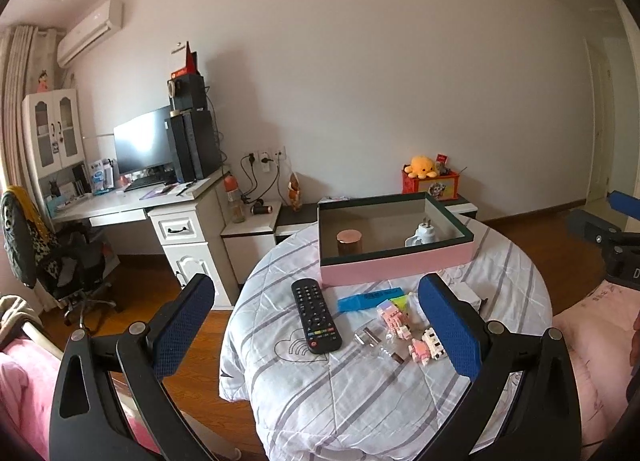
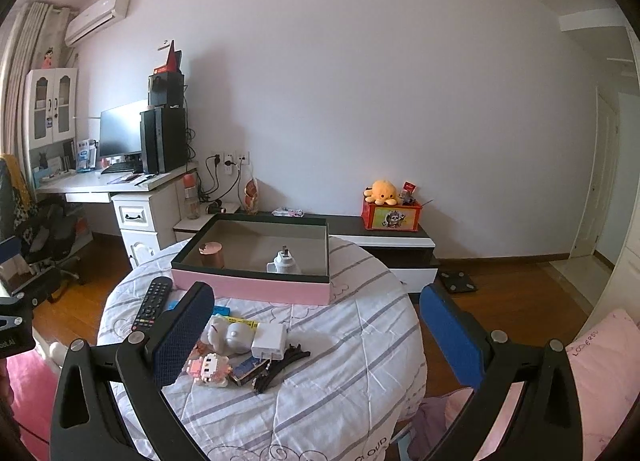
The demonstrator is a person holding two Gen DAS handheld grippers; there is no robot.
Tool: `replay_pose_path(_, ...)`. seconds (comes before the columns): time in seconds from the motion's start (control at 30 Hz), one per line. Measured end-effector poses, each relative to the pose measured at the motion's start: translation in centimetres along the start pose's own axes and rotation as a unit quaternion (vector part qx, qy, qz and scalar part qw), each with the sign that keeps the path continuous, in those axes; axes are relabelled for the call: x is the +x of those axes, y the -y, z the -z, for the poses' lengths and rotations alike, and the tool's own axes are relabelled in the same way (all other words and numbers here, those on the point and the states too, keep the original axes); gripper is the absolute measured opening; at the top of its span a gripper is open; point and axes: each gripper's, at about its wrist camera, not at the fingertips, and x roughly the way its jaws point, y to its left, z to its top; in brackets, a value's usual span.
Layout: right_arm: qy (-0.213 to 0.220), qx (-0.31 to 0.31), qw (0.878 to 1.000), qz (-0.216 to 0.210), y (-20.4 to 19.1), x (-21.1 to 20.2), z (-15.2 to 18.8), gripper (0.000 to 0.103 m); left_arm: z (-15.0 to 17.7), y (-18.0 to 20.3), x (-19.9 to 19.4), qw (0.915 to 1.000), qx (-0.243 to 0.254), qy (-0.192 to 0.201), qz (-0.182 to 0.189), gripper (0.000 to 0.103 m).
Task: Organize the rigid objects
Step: 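Withdraw both tools from the box back over the bed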
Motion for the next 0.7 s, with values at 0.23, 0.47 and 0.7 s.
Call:
replay_pose_path(0.23,-0.011,-0.002,1.0,-0.002,-0.2,0.4,0.5,0.103,0.6,0.3,0.5,0.9999,0.004,-0.011,0.0,0.103)
replay_pose_path(0.47,-0.027,-0.002,1.0,-0.002,-0.3,1.8,1.1,0.103,0.9,1.0,2.0,0.9996,0.01,-0.027,0.005,0.103)
replay_pose_path(0.7,-0.07,-0.002,0.998,-0.002,-0.1,5.1,2.7,0.103,2.1,2.7,5.6,0.997,0.023,-0.069,0.029,0.103)
